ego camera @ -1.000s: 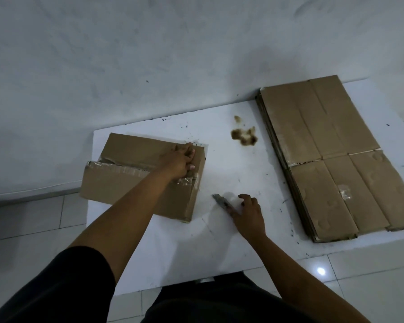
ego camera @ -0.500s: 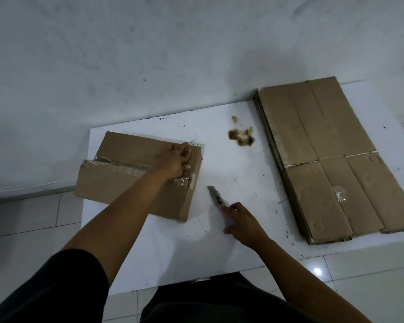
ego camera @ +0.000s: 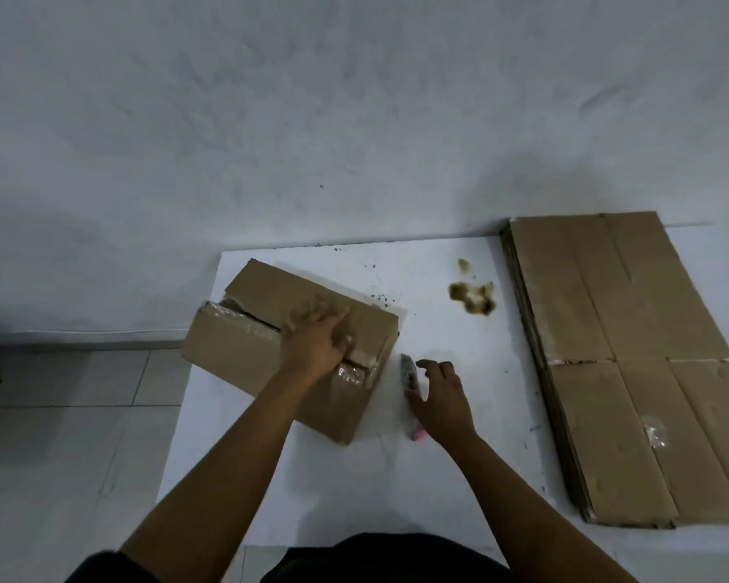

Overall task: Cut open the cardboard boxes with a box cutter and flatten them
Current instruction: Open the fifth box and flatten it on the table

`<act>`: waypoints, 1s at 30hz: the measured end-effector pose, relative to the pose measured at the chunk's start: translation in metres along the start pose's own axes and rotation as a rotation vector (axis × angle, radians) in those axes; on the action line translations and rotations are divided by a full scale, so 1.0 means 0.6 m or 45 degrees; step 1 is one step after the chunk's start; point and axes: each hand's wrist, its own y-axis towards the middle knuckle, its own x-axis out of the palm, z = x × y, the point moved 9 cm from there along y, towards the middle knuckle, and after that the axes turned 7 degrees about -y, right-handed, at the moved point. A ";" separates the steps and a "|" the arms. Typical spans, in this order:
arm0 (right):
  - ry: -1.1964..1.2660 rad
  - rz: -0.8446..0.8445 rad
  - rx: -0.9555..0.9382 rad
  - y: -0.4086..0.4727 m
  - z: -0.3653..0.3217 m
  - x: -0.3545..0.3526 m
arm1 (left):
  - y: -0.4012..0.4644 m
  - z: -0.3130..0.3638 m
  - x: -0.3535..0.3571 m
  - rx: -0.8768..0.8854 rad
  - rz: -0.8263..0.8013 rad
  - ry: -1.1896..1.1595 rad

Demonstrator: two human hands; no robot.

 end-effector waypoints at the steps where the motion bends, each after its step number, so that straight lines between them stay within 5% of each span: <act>1: 0.040 0.121 -0.051 0.011 -0.021 -0.020 | -0.016 -0.028 -0.018 -0.174 0.132 -0.062; 4: 0.105 0.212 -0.193 0.061 -0.096 -0.049 | -0.068 -0.136 -0.011 -0.797 0.258 -0.447; 6: 0.015 0.008 -0.259 0.094 -0.145 -0.033 | -0.077 -0.177 0.029 -0.920 0.193 -0.668; 8: -0.258 -0.184 -0.294 0.113 -0.174 -0.007 | -0.072 -0.188 0.047 -0.904 0.149 -0.732; 11: -0.609 -0.156 -0.361 0.114 -0.196 0.006 | -0.068 -0.177 0.028 -0.865 0.139 -0.695; 16: -0.606 -0.159 -0.321 0.094 -0.208 0.011 | -0.061 -0.187 0.005 -0.656 0.060 -0.659; 24: 0.056 -0.263 -0.072 0.040 -0.205 -0.023 | -0.059 -0.226 -0.011 -0.328 -0.054 -0.612; 28: 0.735 -0.172 0.396 0.021 -0.138 -0.040 | -0.065 -0.241 -0.027 -0.231 -0.077 -0.662; 30: 0.709 -0.025 0.518 0.013 -0.094 -0.049 | -0.068 -0.250 -0.037 -0.187 -0.078 -0.731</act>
